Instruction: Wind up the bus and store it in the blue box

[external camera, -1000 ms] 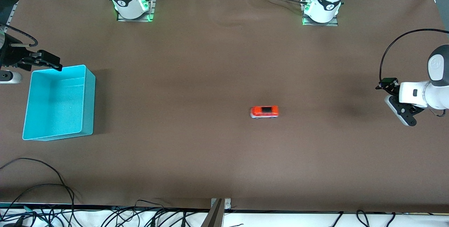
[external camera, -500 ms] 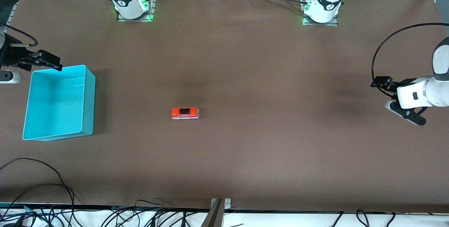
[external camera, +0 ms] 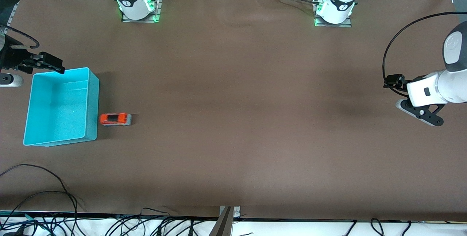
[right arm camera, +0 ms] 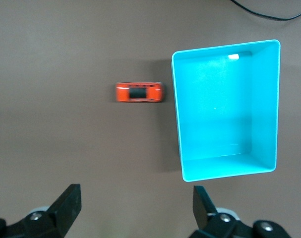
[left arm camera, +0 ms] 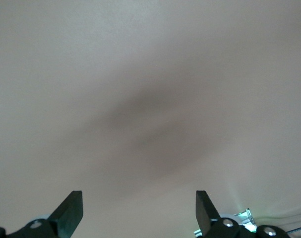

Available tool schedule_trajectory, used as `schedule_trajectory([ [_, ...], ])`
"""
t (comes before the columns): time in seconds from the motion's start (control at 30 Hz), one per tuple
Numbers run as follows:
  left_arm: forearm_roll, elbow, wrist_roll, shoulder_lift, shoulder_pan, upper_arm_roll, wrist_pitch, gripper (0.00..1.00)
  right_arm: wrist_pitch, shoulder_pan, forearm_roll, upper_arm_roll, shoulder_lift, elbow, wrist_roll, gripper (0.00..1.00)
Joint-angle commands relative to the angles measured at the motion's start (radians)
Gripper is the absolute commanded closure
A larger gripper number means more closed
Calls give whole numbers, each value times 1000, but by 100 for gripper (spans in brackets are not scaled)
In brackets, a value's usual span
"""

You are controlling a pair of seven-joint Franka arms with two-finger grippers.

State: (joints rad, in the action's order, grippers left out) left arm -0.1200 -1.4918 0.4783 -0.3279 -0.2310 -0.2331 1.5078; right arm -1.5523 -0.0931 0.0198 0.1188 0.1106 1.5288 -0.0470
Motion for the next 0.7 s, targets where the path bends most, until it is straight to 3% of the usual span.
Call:
schedule_trajectory([
  [0.0,58,-5,-10,49,122,135,20,0,4,-2,-7,4,3,-15,7,0],
  [0.1,89,-15,-12,72,145,181,80,0,4,-2,-7,4,3,-15,7,0],
  [0.23,91,-44,-41,108,148,184,135,0,4,-2,-7,4,3,-15,7,0],
  [0.53,88,-67,-225,208,179,190,140,0,5,-2,-11,4,3,-15,7,0],
  [0.67,83,-96,-260,263,234,237,138,0,4,-2,-11,4,3,-15,7,0],
])
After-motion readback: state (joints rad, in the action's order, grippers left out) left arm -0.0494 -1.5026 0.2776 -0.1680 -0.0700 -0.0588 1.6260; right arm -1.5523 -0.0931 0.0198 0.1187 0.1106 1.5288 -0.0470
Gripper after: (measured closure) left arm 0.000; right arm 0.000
